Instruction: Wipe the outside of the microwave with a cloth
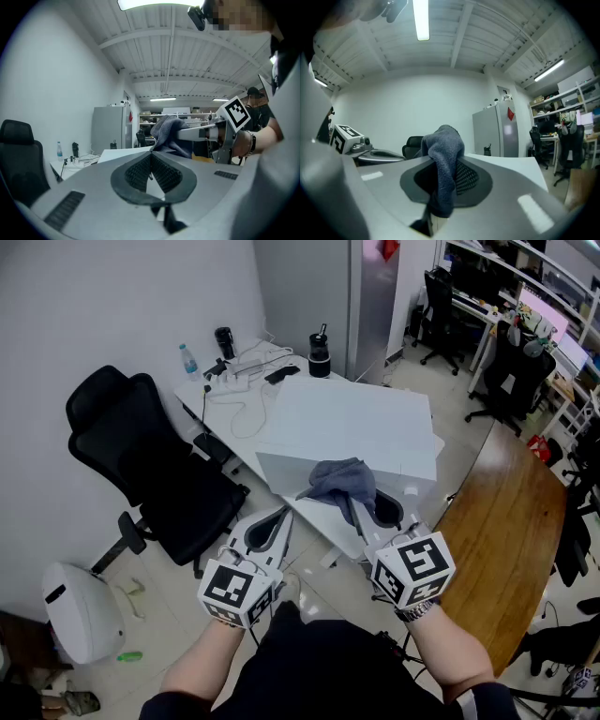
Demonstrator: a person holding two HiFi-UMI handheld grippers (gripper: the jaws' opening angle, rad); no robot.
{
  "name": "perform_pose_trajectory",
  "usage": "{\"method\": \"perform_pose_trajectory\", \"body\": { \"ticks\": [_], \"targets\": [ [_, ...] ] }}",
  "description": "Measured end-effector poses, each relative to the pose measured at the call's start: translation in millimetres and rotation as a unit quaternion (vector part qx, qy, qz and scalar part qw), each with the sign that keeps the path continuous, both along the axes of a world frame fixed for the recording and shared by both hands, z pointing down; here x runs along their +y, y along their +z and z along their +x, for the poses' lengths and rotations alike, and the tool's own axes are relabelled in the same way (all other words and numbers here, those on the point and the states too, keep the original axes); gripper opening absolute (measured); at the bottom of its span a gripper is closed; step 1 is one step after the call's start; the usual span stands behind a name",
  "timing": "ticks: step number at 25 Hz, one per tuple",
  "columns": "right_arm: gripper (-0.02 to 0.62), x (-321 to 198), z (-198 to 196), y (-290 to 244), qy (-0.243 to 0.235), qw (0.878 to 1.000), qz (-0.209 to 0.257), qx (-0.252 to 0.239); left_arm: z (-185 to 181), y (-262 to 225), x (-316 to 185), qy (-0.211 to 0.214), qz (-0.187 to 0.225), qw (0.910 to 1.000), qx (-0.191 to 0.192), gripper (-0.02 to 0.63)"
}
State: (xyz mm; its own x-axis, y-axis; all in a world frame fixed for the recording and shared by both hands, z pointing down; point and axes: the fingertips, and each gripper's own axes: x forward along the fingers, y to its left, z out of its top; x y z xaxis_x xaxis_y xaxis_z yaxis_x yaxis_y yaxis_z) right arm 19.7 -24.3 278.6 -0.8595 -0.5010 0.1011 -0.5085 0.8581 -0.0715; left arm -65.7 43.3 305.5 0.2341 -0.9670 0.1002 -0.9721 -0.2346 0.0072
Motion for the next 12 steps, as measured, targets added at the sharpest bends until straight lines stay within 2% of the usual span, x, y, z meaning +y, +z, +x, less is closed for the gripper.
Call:
{"method": "perform_pose_trajectory", "body": {
  "ticks": [5,12],
  "targets": [
    [0.049,-41,-62,4,-0.005,1.0,-0.009,-0.001,-60,5,-33,-0.014,0.003,0.9998,0.01,0.003],
    [0.049,-101,-145,18,0.009,0.999,-0.031,0.011,-135,13,-88,0.004,-0.009,0.9999,0.01,0.003]
  ]
}}
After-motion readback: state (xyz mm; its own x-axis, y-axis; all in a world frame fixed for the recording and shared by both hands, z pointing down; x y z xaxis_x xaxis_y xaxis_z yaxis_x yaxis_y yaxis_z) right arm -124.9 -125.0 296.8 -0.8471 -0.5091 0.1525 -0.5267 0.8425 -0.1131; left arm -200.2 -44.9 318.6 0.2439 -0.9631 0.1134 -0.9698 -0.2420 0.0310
